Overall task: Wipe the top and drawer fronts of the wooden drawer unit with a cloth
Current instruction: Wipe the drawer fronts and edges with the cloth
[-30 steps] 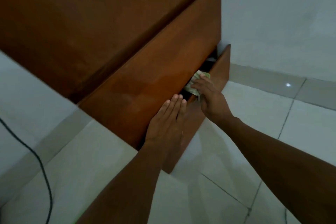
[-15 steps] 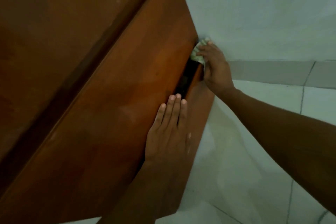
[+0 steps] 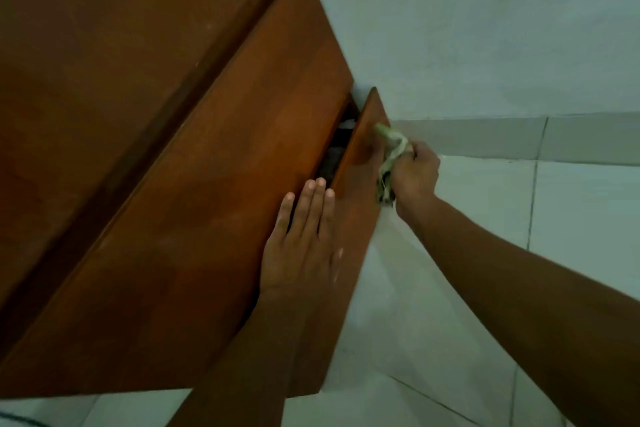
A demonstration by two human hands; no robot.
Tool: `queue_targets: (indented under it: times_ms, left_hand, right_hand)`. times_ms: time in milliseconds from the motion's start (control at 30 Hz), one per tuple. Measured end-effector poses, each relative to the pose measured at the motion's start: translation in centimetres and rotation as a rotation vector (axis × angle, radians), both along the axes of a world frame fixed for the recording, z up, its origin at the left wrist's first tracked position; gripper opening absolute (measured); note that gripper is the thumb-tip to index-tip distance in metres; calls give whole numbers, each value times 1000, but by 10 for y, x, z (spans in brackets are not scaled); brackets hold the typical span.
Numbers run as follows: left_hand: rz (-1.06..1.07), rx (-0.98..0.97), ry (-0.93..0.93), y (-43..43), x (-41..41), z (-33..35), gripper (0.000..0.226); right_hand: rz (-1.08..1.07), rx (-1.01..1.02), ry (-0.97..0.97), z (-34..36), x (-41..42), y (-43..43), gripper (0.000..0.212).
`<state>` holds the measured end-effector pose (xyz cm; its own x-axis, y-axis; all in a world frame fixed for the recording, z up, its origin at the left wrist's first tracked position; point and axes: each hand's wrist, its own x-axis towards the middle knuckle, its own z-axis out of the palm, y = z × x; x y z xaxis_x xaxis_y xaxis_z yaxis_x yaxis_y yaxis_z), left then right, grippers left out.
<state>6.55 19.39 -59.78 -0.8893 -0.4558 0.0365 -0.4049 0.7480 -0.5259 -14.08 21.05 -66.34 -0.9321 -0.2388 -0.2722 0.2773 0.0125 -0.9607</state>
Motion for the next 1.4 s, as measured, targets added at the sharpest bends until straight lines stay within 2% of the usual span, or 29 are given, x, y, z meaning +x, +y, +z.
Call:
queue_targets:
  times_ms: [167,333,433,533,800,867,1000,1133,1233,1333,1400]
  left_hand:
    - [-16,-37,17,-1,2,6,84]
    - [0,-95,18,1,0,8,83]
    - [4,-176,-83,-8,2,12,82]
    - [-4,-352,-214,-17,4,10,83]
    - [-18,-395,-380,-10,25,31,73]
    - [-25,-364,-439,-2,50,49,70]
    - [-82,-328,-556,13,100,88,70]
    - [-108,-297,-618,16,108,97,72]
    - [-133,-286,-602,12,106,89,74]
    - [-152,-283,-576,10,106,85,71]
    - [-159,-281,-542,8,105,83,69]
  right_hand:
    - [139,-3,-73,-11,32,40,32]
    - [179,6,-113,-16,66,42,32]
    - [206,9,-166,-24,85,36,32]
    - [228,-12,-205,-35,97,39,33]
    - [254,-36,-227,-47,149,38,31]
    - [222,-52,-174,-38,177,41,30]
    - [87,-207,119,-10,249,54,31]
    - [385,-291,406,-10,314,46,47]
    - [477,-277,596,-35,298,27,55]
    - [399,-235,608,-51,239,-4,55]
    - [275,-193,468,-52,196,-28,53]
